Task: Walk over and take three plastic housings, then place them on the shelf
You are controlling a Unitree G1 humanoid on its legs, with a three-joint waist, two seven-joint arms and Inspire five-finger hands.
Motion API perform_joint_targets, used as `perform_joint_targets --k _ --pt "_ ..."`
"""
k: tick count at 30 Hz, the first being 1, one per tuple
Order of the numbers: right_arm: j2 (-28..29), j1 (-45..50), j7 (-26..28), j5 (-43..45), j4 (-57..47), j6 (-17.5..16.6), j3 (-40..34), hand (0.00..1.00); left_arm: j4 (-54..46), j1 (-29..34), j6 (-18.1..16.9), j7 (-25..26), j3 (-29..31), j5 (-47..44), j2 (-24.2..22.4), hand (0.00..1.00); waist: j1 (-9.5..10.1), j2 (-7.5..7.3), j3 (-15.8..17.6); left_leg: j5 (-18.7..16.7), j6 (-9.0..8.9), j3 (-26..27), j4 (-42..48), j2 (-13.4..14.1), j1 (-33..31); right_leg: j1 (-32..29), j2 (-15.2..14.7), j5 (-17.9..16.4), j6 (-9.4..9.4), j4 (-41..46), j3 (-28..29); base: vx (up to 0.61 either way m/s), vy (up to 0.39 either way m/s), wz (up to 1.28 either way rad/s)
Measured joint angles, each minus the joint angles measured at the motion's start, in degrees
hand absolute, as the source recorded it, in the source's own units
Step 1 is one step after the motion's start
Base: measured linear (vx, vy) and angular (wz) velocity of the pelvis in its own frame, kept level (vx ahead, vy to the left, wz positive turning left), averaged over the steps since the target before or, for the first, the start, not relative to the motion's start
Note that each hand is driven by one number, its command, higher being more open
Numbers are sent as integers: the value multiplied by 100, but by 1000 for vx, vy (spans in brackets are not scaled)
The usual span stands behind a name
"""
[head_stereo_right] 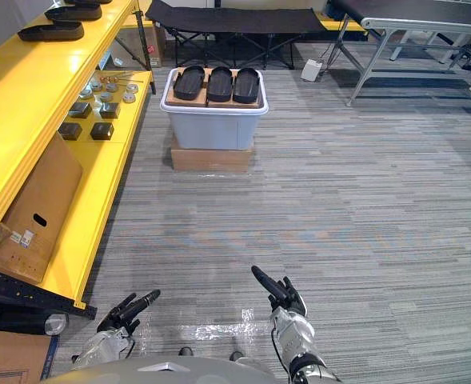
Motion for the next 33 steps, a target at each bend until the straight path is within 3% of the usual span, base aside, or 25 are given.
perform_joint_targets --k 3,11,13,14,16,18,21,24,25,27,29,30,31,32,33 --pt "15 93 7 168 -21 -215 -4 100 -205 118 -93 39 0 29 -85 100 4 34 21 35 55 1 -13 -1 -6 -8 3 0 -1 0 -4 -35 -8 0" --pt "83 218 8 150 -838 -276 322 100 -1067 506 -134 56 -28 56 -213 100 38 49 30 55 113 68 -12 -10 -116 -186 3 18 -21 57 90 -6 2 -5" --pt "107 217 9 -94 -930 -277 384 100 -1134 515 -107 49 -103 56 -238 100 41 42 37 -58 198 65 86 -49 -174 -372 -58 -176 -2 450 98 10 11 -2" --pt "139 241 4 -141 -1013 -275 416 100 -1178 506 -94 40 -207 57 -243 100 39 33 80 -152 260 65 224 -60 -185 -614 -138 -380 176 1072 90 14 31 2" --pt "229 427 8 -127 -1356 -271 579 100 -1267 516 -59 26 -306 327 -299 100 41 -22 143 -311 327 57 442 -80 -145 -1534 -371 -604 71 3112 -37 13 60 3" --pt "324 645 62 -125 -1593 -268 790 100 -1346 516 -53 16 -362 512 -259 100 -8 -91 236 -461 462 -45 691 -151 -62 -1939 -451 -798 59 3910 53 68 36 28" --pt "358 883 122 -164 -1709 -245 900 100 -1506 504 -57 29 -463 508 -266 100 -103 -153 209 -679 481 -308 924 -151 -17 -2007 -378 -841 88 3101 46 178 -1 50" --pt "359 974 125 -255 -1744 -246 890 100 -1552 483 -58 -30 -464 503 -306 100 -133 -148 211 -962 458 -475 1051 -138 19 -2098 -244 -628 161 1850 43 225 -62 27" --pt "359 981 138 -255 -1743 -246 870 100 -1551 485 -57 -36 -463 502 -314 100 -140 -157 213 -1093 367 -527 1130 -135 31 -2102 -232 -338 97 1563 24 279 -104 14" --pt "358 1028 192 -258 -1740 -249 739 100 -1550 478 -59 -85 -465 498 -362 100 -137 -93 197 -1386 189 -619 1182 -4 146 -1953 -96 105 -260 1529 -12 396 -150 17" --pt "374 1060 226 -259 -1740 -248 688 100 -1545 485 -60 -104 -464 495 -360 100 -143 21 153 -1499 67 -696 1229 211 294 -1866 21 118 -416 1681 -226 505 -164 23" --pt "401 1067 229 -250 -1740 -246 635 100 -1530 481 -59 -109 -456 485 -339 100 -156 44 142 -1546 -21 -769 1603 286 243 -1752 69 -75 -560 1786 -344 493 -168 33" --pt "406 1079 241 -244 -1747 -243 585 100 -1532 464 -59 -114 -432 469 -408 100 -152 24 148 -1584 -95 -749 2337 294 15 -1582 88 -238 -566 1838 -387 475 -183 33" --pt "386 1101 254 -245 -1752 -242 557 100 -1532 486 -59 -131 -358 468 -465 100 -135 62 175 -1574 -282 -636 3403 363 -317 -1317 134 -378 -583 1798 -448 456 -144 34" --pt "343 1143 280 -250 -1787 -238 579 100 -1534 546 -63 -153 -203 472 -627 100 -114 174 227 -984 -809 -392 5704 693 -1268 -828 320 -610 -689 1677 -550 436 -116 25"
